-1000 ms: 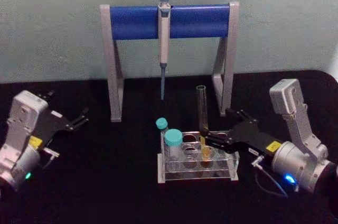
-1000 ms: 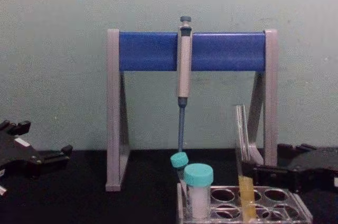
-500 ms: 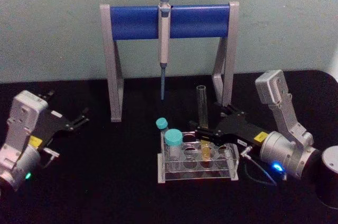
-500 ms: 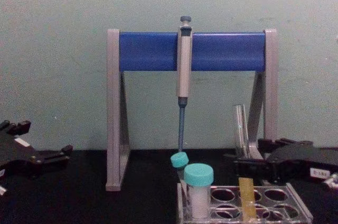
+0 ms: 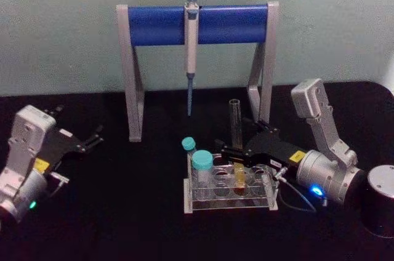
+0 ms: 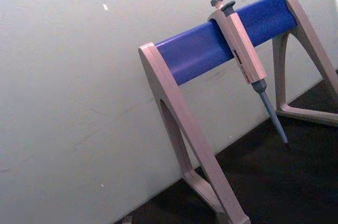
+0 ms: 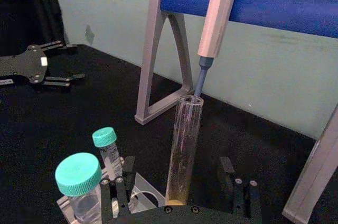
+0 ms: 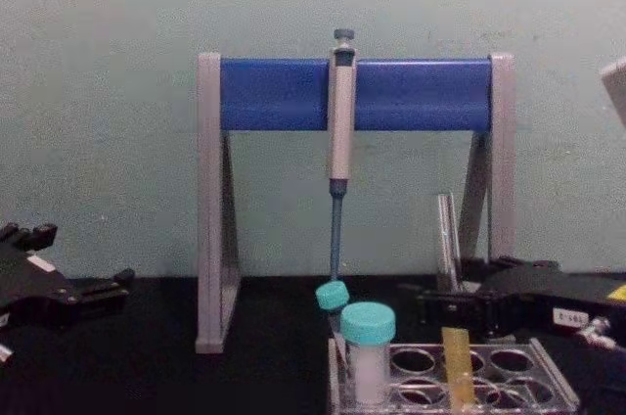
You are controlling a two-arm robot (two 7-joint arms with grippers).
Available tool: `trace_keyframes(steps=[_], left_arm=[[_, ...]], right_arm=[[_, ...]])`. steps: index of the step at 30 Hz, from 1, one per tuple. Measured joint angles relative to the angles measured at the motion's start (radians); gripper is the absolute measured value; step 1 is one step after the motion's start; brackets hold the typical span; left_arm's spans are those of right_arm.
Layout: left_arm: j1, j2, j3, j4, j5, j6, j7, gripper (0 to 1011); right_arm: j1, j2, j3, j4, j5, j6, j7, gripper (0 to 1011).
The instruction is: Pick up the test tube from the test tube rack, shake it, then place it back into the test tube rack.
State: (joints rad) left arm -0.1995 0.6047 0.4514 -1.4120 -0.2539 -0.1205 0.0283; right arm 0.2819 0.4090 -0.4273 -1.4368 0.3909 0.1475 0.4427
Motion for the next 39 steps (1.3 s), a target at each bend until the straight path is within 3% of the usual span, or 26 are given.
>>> trace_keyframes(steps=[12, 15, 21, 31, 39], left_arm=[[0.000, 0.000, 0.000, 0.000, 0.000, 0.000, 0.000, 1010], [0.000, 0.000, 0.000, 0.000, 0.000, 0.000, 0.000, 1010], [0.000, 0.000, 0.000, 0.000, 0.000, 0.000, 0.000, 1009], [0.000, 0.000, 0.000, 0.000, 0.000, 0.000, 0.000, 1010], [0.000, 0.000, 0.000, 0.000, 0.000, 0.000, 0.000, 1010]], right_arm=[[0.000, 0.001, 0.000, -0.001, 0.001, 0.000, -0.001, 1000], [0.000, 0.001, 0.000, -0.002, 0.002, 0.000, -0.002, 960], [-0.001, 0.001, 0.001, -0.002, 0.002, 0.000, -0.002, 819], [-0.002, 0.001, 0.001, -0.003, 0.002, 0.001, -0.003, 480], [-0.002, 0.001, 0.001, -0.003, 0.002, 0.001, -0.004, 266]])
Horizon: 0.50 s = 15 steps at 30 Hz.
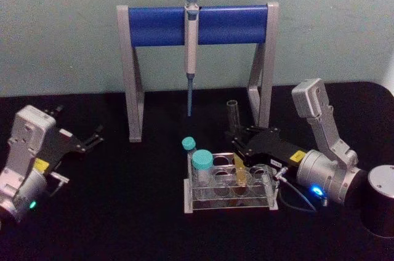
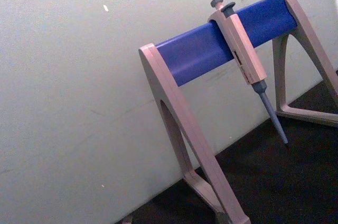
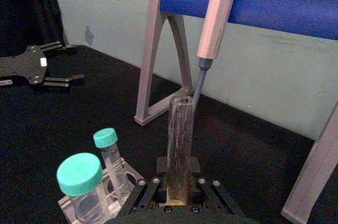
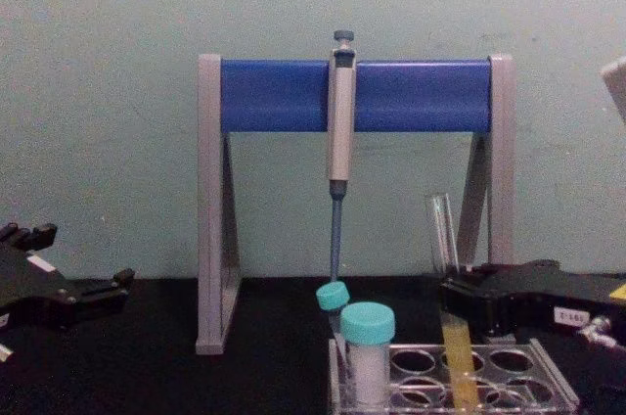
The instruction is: Pick up the test tube from the test tube rack, shake it, then place it back into the test tube rack.
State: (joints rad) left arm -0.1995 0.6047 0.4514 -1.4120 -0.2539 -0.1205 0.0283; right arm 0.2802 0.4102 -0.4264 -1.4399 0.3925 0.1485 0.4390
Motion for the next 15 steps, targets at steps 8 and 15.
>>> trace_keyframes(steps=[8, 15], left_arm=[[0.000, 0.000, 0.000, 0.000, 0.000, 0.000, 0.000, 1010], [0.000, 0.000, 0.000, 0.000, 0.000, 0.000, 0.000, 1010]], right_arm=[[0.000, 0.000, 0.000, 0.000, 0.000, 0.000, 0.000, 229], [0.000, 0.000, 0.000, 0.000, 0.000, 0.000, 0.000, 229]])
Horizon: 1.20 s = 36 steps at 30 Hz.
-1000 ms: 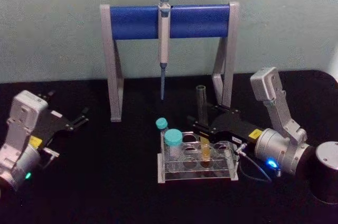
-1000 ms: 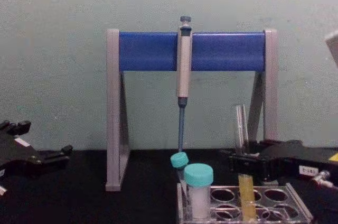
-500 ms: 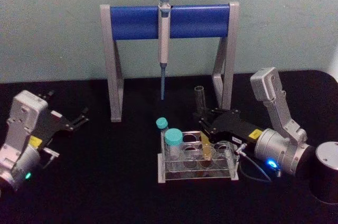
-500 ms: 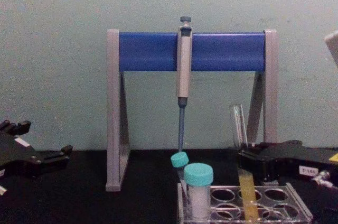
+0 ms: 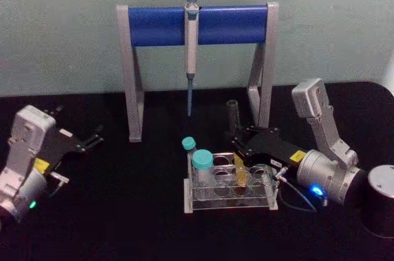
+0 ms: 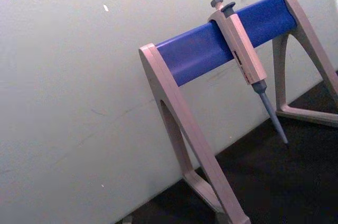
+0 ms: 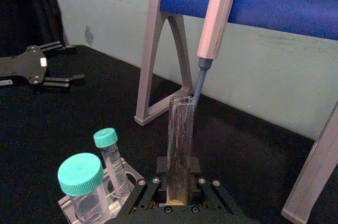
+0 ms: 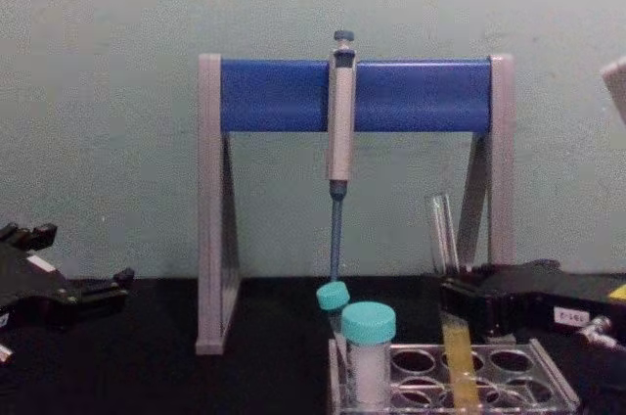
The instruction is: Pick up the test tube from the test tube rack, shake it, then place it back into the test tube rack.
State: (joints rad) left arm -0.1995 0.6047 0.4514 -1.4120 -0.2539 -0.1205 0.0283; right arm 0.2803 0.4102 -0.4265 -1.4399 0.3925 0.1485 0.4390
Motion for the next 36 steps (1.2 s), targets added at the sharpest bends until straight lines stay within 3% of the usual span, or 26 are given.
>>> trace_keyframes(steps=[26, 36], left_arm=[[0.000, 0.000, 0.000, 0.000, 0.000, 0.000, 0.000, 1010], [0.000, 0.000, 0.000, 0.000, 0.000, 0.000, 0.000, 1009]], right_arm=[[-0.093, 0.025, 0.057, -0.085, 0.042, -0.151, 0.011, 229], [-0.095, 0.020, 0.081, -0.126, 0.047, -0.206, 0.013, 229]])
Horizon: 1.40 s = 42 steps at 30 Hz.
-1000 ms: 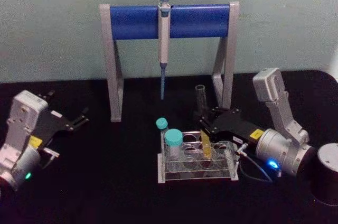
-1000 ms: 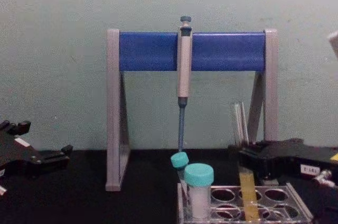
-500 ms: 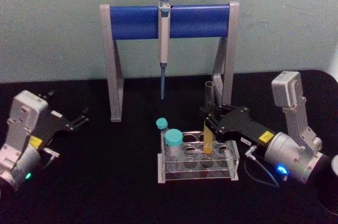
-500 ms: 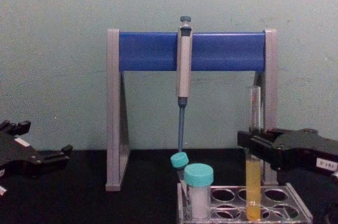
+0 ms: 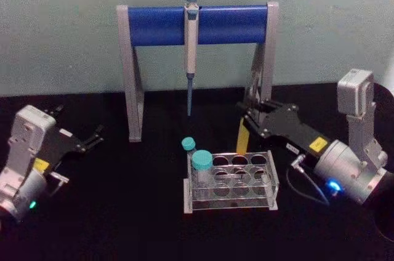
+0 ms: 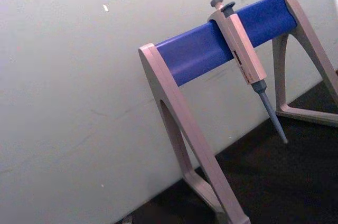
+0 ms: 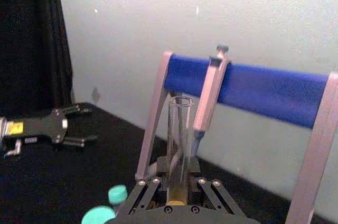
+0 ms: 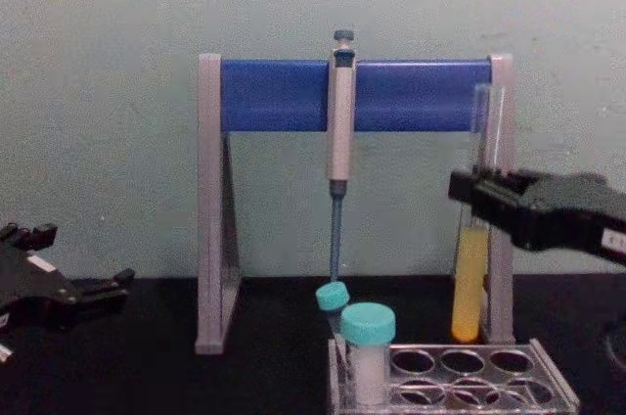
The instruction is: Pick up the test tube from the test tube rack, shake it, then place it back into the test tube rack.
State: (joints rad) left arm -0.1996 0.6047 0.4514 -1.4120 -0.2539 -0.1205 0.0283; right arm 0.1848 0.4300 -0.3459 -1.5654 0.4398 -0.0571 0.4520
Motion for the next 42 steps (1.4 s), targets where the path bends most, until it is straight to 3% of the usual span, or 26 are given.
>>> trace_keyframes(steps=[12, 26, 35, 42], left_arm=[[0.000, 0.000, 0.000, 0.000, 0.000, 0.000, 0.000, 1010], [0.000, 0.000, 0.000, 0.000, 0.000, 0.000, 0.000, 1010], [0.000, 0.000, 0.000, 0.000, 0.000, 0.000, 0.000, 1010], [0.000, 0.000, 0.000, 0.000, 0.000, 0.000, 0.000, 1010]], right_arm=[[0.051, -0.026, 0.006, 0.009, -0.027, -0.003, -0.020, 229], [0.073, -0.039, 0.011, 0.040, -0.032, 0.006, -0.028, 229], [0.028, -0.015, 0.048, -0.004, -0.038, 0.017, -0.059, 229], [-0.047, 0.021, 0.077, -0.082, -0.039, 0.053, -0.072, 229]])
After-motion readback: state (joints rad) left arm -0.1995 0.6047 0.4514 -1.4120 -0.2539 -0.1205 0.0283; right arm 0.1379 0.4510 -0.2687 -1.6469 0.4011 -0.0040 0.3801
